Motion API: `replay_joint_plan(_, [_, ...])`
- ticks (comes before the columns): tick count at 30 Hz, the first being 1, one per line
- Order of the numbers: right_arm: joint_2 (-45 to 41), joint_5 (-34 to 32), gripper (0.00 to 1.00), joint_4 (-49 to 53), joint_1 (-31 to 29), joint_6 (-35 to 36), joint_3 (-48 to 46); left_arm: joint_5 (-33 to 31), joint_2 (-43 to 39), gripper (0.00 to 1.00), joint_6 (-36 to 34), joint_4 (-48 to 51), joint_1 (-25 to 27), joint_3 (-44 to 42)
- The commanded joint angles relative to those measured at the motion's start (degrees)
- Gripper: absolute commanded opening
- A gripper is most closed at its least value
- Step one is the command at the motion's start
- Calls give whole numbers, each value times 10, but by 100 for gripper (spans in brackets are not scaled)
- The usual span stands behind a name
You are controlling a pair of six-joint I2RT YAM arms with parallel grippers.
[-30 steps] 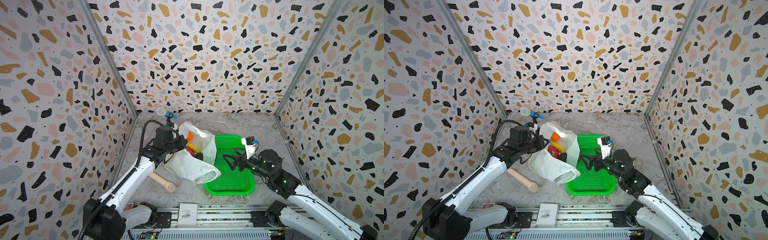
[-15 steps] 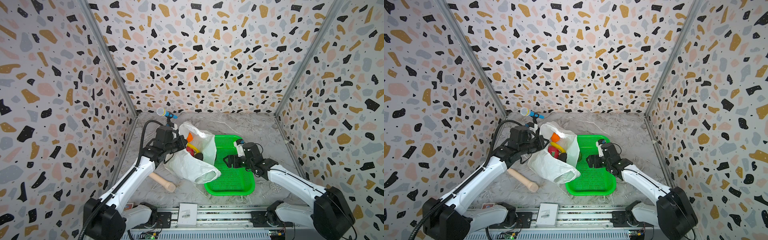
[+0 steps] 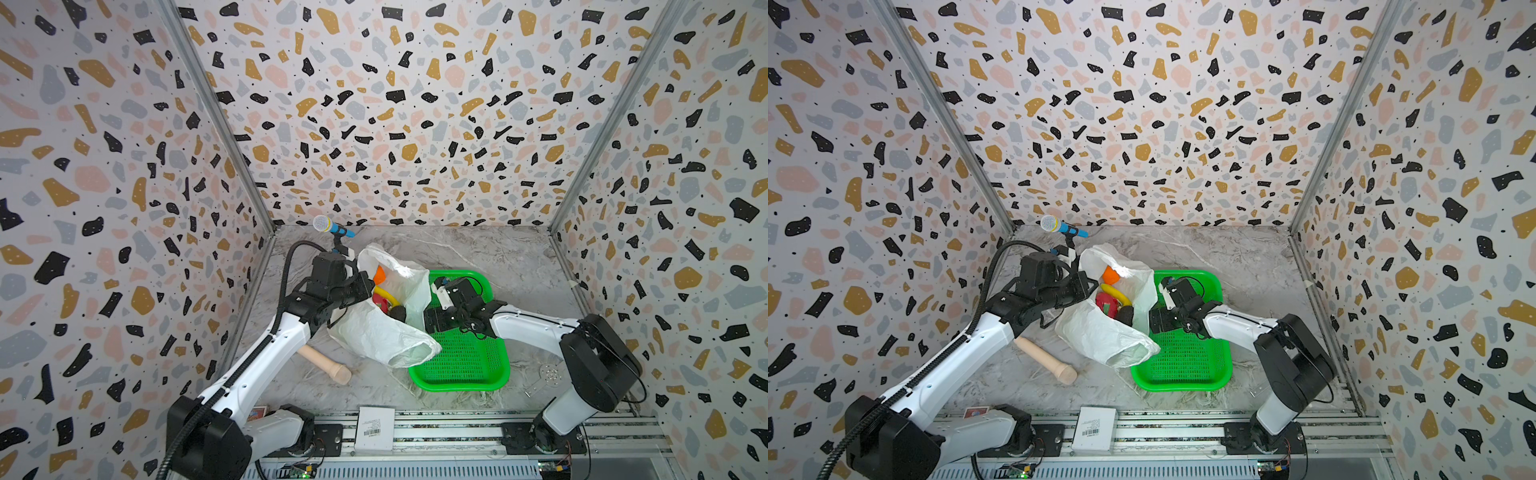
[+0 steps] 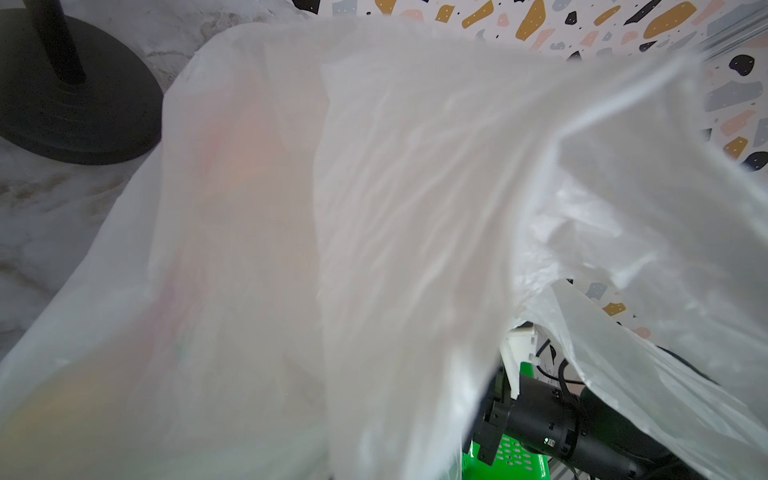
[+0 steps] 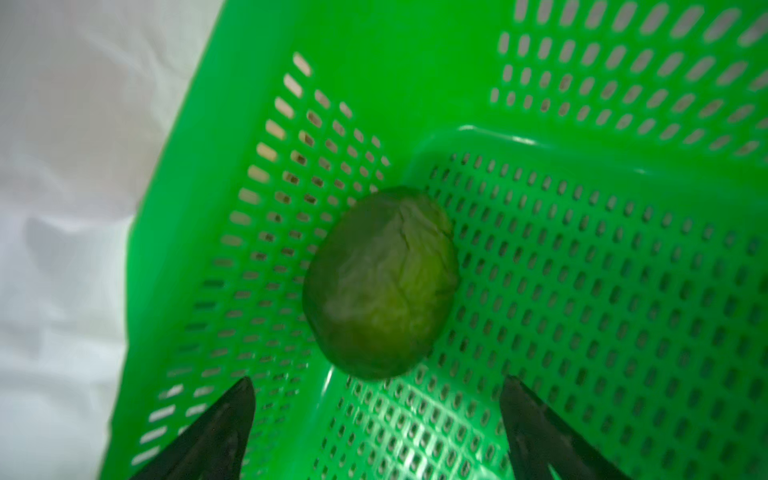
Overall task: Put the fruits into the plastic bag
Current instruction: 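Lower the right gripper onto the last green avocado and grasp it, then lift the green avocado with the right gripper into the bag and release it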
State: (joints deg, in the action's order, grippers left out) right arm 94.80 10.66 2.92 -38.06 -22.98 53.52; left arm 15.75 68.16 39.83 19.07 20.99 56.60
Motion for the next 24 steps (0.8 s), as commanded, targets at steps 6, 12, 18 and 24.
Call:
replay_joint_plan(6, [82,-43,88,27,0,24,92,-3,2,0,-10,0,-3,9])
replay_joint_plan(12, [114,-60,80,55,0,-4,110,-4,2,0,-12,3,-3,10])
replay_joint_plan(18, [107,-83,62,37,1,-19,103,-2,3,0,-12,4,-3,11])
replay_joint_plan(24, [56,-77,47,17,19,-23,80,-4,3,0,-11,4,-3,11])
